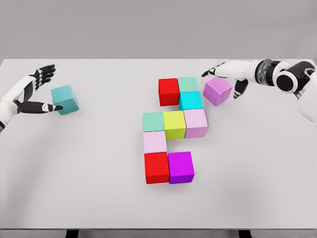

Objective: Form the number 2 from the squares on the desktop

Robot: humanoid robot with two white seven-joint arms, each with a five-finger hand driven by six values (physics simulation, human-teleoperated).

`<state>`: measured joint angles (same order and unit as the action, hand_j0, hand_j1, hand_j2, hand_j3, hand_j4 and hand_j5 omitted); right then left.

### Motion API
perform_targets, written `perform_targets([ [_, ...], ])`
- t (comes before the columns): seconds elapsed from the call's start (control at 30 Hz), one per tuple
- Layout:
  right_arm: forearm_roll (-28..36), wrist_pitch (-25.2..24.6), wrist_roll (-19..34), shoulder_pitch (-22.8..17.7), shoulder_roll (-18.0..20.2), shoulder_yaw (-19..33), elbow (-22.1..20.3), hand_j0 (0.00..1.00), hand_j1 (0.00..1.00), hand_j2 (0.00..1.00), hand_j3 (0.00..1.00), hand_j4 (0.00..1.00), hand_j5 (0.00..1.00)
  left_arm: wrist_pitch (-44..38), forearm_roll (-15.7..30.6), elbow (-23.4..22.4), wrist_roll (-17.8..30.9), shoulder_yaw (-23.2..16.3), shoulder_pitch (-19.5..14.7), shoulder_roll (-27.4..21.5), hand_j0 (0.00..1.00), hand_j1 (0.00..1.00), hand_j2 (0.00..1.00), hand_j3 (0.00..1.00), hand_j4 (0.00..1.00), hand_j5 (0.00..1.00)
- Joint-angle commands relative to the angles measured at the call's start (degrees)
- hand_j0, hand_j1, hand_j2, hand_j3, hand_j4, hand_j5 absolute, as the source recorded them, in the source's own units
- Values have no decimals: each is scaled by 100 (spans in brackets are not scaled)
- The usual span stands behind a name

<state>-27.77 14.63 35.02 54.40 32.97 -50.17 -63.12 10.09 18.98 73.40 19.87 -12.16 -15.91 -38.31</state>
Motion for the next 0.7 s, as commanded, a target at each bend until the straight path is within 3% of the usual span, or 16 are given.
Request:
perform_targets([
  [0.0, -35, 127, -2, 9, -98, -28, 256, 100, 100, 100, 100, 100, 100, -15, 9, -168, -9, -5, -9, 52, 100, 100, 100, 100, 100, 100],
  [0.4, -194, 145, -2, 62, -282, -28, 406, 100, 100, 100, 100, 100, 100, -33, -123, -519, -1, -14, -158, 298, 100, 100, 100, 100, 100, 100],
  [0.6, -202, 145, -2, 61, -318, -99, 582, 96, 96, 96, 96, 96, 96, -33, -272, -748, 0, -14, -334, 403, 100, 100, 100, 100, 100, 100],
  [0.67, -202, 145, -2, 53, -335, -99, 608, 89, 89, 89, 89, 89, 89, -33, -281, -748, 0, -40, -325, 412, 100, 100, 100, 100, 100, 100],
])
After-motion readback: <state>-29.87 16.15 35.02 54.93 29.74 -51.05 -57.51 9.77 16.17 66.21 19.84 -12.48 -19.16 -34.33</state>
